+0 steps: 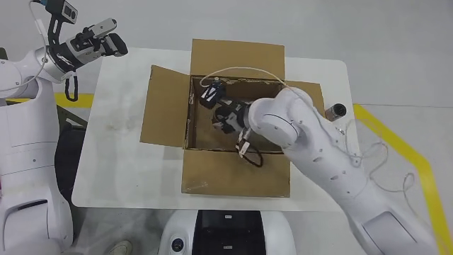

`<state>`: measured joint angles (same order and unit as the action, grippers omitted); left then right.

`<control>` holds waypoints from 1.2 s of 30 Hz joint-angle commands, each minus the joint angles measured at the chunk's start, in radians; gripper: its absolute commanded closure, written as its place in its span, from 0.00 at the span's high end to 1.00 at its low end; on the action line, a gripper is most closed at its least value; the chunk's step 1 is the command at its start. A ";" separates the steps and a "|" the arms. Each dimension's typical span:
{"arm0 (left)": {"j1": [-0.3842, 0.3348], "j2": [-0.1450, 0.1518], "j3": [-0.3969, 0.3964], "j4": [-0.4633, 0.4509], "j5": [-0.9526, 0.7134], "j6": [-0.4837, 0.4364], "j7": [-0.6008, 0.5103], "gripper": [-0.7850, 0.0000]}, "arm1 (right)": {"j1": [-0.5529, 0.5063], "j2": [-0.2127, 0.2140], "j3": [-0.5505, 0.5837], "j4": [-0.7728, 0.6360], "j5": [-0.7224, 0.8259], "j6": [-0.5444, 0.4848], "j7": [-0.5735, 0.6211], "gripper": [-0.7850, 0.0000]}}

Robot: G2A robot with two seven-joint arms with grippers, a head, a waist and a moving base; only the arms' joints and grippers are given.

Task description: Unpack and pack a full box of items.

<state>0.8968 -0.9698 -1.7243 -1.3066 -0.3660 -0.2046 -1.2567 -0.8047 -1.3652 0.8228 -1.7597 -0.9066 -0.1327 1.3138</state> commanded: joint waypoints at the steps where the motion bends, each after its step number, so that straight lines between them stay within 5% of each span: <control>1: 0.000 0.000 0.000 0.000 0.000 0.000 0.000 1.00 | -0.019 0.009 0.036 -0.057 -0.007 0.007 0.021 0.00; 36: 0.000 0.000 0.000 0.000 0.000 0.000 0.000 1.00 | -0.369 0.132 0.649 -0.410 0.027 -0.010 0.110 0.00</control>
<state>0.8968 -0.9698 -1.7243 -1.3066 -0.3660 -0.2046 -1.2567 -1.1657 -1.2363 1.4531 -2.1682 -0.8819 -0.1403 1.4232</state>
